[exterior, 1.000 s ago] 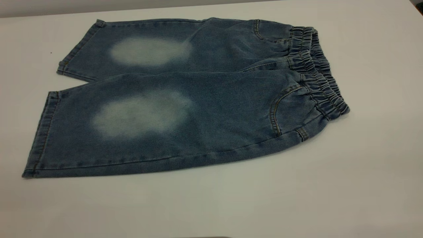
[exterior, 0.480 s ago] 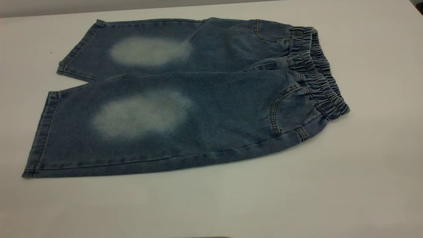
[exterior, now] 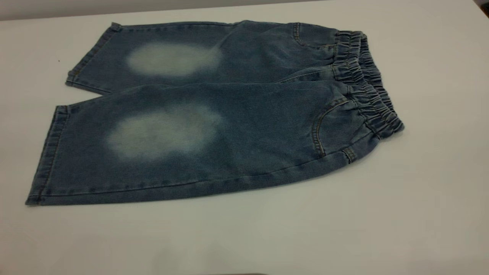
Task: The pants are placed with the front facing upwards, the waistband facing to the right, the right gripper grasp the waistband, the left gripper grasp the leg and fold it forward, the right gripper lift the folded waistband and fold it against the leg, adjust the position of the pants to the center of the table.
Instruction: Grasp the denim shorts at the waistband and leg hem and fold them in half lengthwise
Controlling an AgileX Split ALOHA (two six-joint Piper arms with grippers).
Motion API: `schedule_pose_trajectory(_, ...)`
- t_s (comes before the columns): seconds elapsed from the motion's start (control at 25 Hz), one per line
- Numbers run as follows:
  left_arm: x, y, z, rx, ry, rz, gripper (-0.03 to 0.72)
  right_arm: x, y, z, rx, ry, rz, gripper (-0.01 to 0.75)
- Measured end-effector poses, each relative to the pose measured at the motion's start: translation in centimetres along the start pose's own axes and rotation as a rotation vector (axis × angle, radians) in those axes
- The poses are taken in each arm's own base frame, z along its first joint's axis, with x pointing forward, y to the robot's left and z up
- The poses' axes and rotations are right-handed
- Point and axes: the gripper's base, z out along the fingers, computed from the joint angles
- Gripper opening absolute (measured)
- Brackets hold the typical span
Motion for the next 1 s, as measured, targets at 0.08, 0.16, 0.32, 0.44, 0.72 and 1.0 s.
schedule_pose_trajectory(0.08, -2.8, -0.1, 1.7, 0.001, -0.003, 0.002, 0.421, -2.0, 0.4, 0.8, -0.022, 0.008, 0.014, 0.568)
schedule_pose_trajectory(0.16, -5.2, -0.3, 3.6, 0.016, -0.009, -0.016, 0.421, -3.5, 1.0, 2.3, -0.059, 0.034, 0.032, 0.568)
schedule_pose_trajectory(0.32, -8.2, -1.0, 8.2, 0.077, -0.001, -0.097, 0.421, -5.0, 2.4, 5.7, -0.184, 0.117, 0.049, 0.568)
schedule_pose_trajectory(0.44, -8.6, -1.3, 11.9, 0.105, 0.032, -0.126, 0.421, -5.6, 3.7, 8.1, -0.316, 0.183, 0.023, 0.568)
schedule_pose_trajectory(0.72, -7.8, -1.5, 18.1, 0.116, 0.100, -0.082, 0.421, -6.4, 5.8, 13.6, -0.572, 0.284, 0.021, 0.568)
schedule_pose_trajectory(1.0, -7.3, -1.4, 20.2, 0.116, 0.106, -0.037, 0.421, -5.2, 5.3, 21.0, -0.512, 0.419, 0.073, 0.568)
